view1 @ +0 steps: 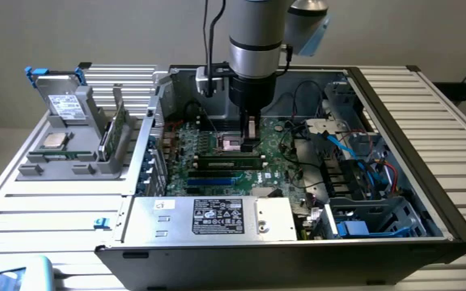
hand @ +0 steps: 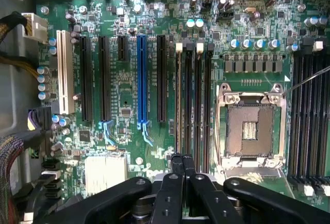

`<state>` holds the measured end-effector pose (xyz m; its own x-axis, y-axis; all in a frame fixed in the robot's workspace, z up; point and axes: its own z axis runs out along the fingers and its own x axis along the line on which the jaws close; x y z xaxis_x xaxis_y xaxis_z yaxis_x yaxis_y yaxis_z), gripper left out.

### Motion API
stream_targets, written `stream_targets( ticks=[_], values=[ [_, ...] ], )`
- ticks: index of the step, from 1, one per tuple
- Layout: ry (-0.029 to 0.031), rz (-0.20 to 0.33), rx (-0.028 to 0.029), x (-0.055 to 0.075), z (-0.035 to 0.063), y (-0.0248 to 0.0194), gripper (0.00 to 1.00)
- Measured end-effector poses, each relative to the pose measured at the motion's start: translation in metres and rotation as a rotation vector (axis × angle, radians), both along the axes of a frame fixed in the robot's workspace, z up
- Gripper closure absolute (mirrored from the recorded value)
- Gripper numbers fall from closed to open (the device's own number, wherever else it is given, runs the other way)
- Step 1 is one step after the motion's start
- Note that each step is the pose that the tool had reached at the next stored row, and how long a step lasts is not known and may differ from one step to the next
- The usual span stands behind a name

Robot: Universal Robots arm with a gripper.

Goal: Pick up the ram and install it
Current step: 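Press down the ram until it locks into place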

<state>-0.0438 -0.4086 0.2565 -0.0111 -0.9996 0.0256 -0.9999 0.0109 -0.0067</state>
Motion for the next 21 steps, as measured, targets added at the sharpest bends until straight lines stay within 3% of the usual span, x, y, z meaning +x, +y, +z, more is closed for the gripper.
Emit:
stream_targets(
  ticks=[13,21],
  values=[
    [-0.0001,0.0,-0.0007,0.004,-0.0227,-0.0001,0.89],
    [-0.0001,0.0,-0.0006,0.004,-0.0255,0.0008,0.89]
  ],
)
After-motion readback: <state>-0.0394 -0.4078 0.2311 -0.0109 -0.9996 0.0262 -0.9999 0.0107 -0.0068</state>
